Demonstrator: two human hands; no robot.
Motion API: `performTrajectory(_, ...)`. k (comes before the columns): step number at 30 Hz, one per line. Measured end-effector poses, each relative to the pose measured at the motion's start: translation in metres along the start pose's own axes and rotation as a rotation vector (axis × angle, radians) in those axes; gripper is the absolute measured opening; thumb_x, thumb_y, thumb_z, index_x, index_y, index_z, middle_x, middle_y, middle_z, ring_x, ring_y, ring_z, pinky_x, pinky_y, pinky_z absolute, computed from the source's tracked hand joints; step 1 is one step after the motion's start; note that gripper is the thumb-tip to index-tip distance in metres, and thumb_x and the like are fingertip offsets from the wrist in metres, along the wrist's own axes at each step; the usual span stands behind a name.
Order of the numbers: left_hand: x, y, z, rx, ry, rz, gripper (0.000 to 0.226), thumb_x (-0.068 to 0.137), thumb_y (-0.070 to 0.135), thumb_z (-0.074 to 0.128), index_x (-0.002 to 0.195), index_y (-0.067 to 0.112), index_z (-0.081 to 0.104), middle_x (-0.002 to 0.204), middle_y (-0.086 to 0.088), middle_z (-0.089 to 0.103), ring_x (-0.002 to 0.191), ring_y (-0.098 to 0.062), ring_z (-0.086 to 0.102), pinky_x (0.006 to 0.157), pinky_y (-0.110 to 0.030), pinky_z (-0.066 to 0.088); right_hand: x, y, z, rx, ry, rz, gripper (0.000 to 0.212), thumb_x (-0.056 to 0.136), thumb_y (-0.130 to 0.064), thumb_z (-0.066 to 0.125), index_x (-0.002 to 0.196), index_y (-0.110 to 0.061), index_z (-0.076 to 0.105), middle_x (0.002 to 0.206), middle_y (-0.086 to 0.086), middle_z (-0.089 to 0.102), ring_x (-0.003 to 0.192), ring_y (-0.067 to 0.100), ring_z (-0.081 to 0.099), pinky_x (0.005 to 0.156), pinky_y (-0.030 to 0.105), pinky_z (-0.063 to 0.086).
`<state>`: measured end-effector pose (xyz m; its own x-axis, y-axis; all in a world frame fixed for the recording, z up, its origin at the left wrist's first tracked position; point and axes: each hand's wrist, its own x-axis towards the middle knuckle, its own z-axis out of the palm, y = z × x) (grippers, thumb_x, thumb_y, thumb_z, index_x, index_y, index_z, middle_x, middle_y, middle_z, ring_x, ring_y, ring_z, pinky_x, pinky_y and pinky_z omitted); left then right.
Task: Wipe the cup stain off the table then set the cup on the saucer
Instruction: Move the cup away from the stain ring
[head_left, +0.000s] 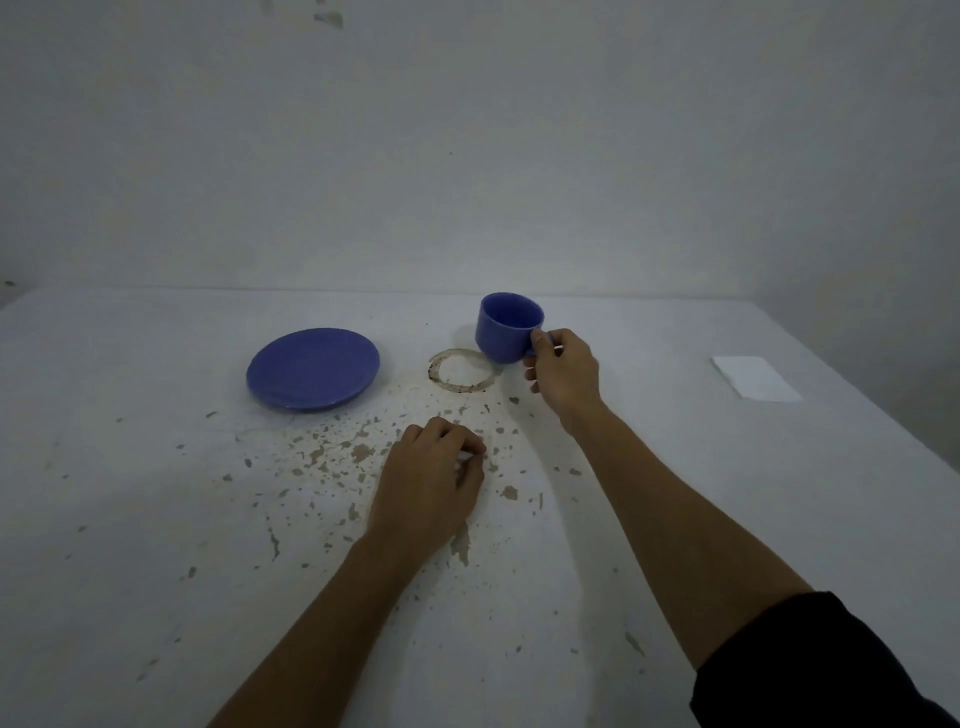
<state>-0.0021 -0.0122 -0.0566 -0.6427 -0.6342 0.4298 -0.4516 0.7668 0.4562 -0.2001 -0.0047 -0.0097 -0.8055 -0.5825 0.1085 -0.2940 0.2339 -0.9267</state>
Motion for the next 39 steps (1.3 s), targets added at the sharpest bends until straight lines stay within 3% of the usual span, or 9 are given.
performTrajectory(3,0.001,-0.002,0.003,0.007,-0.016,-0.007,0.022,0.091,0.028,0.054,0.109,0.022,0.066,0.111,0.003,0.063,0.092,-0.007,0.044,0.081,-0.019,0.033,0.019,0.003,-0.020,-0.004,0.047,0.015,0.022,0.099,-0.029,0.045,0.104,-0.011,0.057,0.088,0.007,0.067,0.067,0.013,0.060,0.063,0.024,0.054)
performTrajectory(8,0.003,-0.003,0.004,0.018,-0.015,-0.024,0.021,0.090,0.028,0.056,0.106,0.020,0.066,0.108,0.002,0.063,0.090,-0.007,0.042,0.079,-0.020,0.034,0.050,0.011,-0.046,-0.021,0.112,0.090,0.018,0.099,-0.029,0.045,0.101,-0.013,0.055,0.089,0.007,0.065,0.070,0.015,0.060,0.066,0.023,0.054)
performTrajectory(14,0.004,-0.005,0.009,0.022,0.023,0.002,0.017,0.086,0.027,0.059,0.097,0.019,0.068,0.097,0.001,0.066,0.082,-0.008,0.046,0.073,-0.022,0.037,0.071,0.025,-0.058,0.015,0.169,0.172,0.020,0.100,-0.029,0.045,0.102,-0.012,0.055,0.087,0.006,0.064,0.060,0.011,0.056,0.064,0.023,0.053)
performTrajectory(18,0.004,-0.006,0.010,0.042,-0.009,0.017,0.046,0.084,0.042,0.036,0.096,0.014,0.071,0.093,-0.002,0.069,0.080,-0.015,0.055,0.072,-0.023,0.037,0.075,0.032,-0.058,0.014,0.178,0.190,0.024,0.100,-0.030,0.044,0.107,-0.010,0.056,0.090,0.007,0.064,0.061,0.012,0.055,0.067,0.022,0.053)
performTrajectory(20,0.003,-0.007,0.009,0.054,-0.008,0.023,0.050,0.083,0.043,0.034,0.095,0.013,0.071,0.091,-0.003,0.070,0.080,-0.018,0.058,0.072,-0.023,0.038,0.076,0.035,-0.058,0.002,0.183,0.192,0.027,0.100,-0.030,0.044,0.110,-0.009,0.056,0.090,0.008,0.064,0.062,0.013,0.056,0.068,0.022,0.052)
performTrajectory(29,0.006,-0.001,0.004,0.031,-0.028,-0.023,0.028,0.087,0.034,0.049,0.100,0.017,0.068,0.100,0.000,0.066,0.087,-0.013,0.052,0.076,-0.023,0.041,0.069,0.033,-0.063,0.100,0.146,0.291,0.036,0.095,-0.037,0.052,0.117,-0.009,0.054,0.090,0.006,0.064,0.059,0.010,0.057,0.057,0.018,0.051)
performTrajectory(35,0.006,0.009,0.003,0.104,-0.068,-0.054,0.025,0.092,0.030,0.053,0.111,0.019,0.065,0.112,0.000,0.063,0.099,-0.016,0.052,0.085,-0.024,0.039,0.043,0.036,-0.083,0.015,0.092,0.307,0.034,0.094,-0.031,0.057,0.121,-0.012,0.053,0.089,0.002,0.064,0.068,0.013,0.062,0.071,0.025,0.056)
performTrajectory(39,0.008,0.047,0.011,-0.007,-0.008,0.062,0.014,0.087,0.024,0.061,0.096,0.016,0.070,0.097,-0.001,0.069,0.088,-0.019,0.059,0.081,-0.030,0.045,0.017,0.053,-0.113,-0.084,0.131,0.212,0.022,0.092,-0.025,0.058,0.111,-0.015,0.061,0.104,0.005,0.066,0.087,0.020,0.066,0.085,0.034,0.057)
